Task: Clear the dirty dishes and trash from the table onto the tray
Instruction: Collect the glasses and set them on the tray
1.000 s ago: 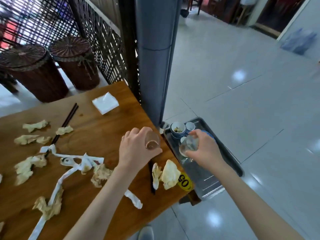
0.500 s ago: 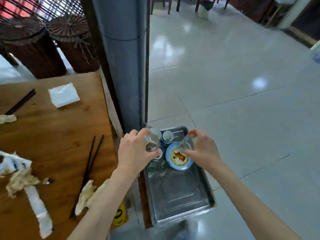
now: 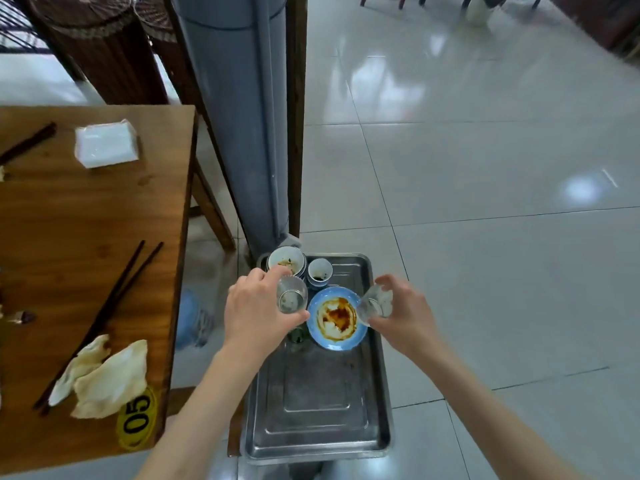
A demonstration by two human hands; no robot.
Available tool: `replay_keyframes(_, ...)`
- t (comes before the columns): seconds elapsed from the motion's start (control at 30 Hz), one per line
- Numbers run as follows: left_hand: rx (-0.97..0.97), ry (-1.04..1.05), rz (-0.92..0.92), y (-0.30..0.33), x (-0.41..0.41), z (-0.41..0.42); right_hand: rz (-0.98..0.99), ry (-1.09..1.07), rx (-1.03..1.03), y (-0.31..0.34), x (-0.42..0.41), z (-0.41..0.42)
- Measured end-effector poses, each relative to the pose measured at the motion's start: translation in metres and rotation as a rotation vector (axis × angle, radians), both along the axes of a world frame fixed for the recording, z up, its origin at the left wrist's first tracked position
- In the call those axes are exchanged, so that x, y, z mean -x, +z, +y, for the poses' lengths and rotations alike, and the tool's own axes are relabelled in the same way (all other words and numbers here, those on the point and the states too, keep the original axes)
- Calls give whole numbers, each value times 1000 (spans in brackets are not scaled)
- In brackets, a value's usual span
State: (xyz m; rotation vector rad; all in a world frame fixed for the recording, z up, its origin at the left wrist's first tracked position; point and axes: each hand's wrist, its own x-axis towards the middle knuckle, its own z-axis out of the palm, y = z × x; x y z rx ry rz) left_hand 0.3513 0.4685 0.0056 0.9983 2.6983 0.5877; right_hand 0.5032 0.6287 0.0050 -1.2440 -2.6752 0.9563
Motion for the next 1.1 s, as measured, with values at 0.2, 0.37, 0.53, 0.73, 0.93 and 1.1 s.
replay_keyframes(0.2, 16, 2, 17, -22, 7, 10, -33, 8, -39, -37, 10, 34)
replay_keyframes(0.37, 34, 71, 24, -49, 5, 14, -84, 62, -25, -77, 24, 65)
replay_keyframes(0.53, 61, 160, 53, -81, -1, 22, -107, 122, 3, -126, 42, 99)
replay_keyframes(0.73, 68, 267, 131, -114, -4, 20, -141, 213, -2, -186, 67, 137)
replay_keyframes(0.93, 113, 324, 127, -131, -10, 16, -177, 285, -7, -224, 82, 154)
replay_keyframes(1.1, 147, 351, 103, -140, -15, 11, -215, 320, -22, -247, 90, 156)
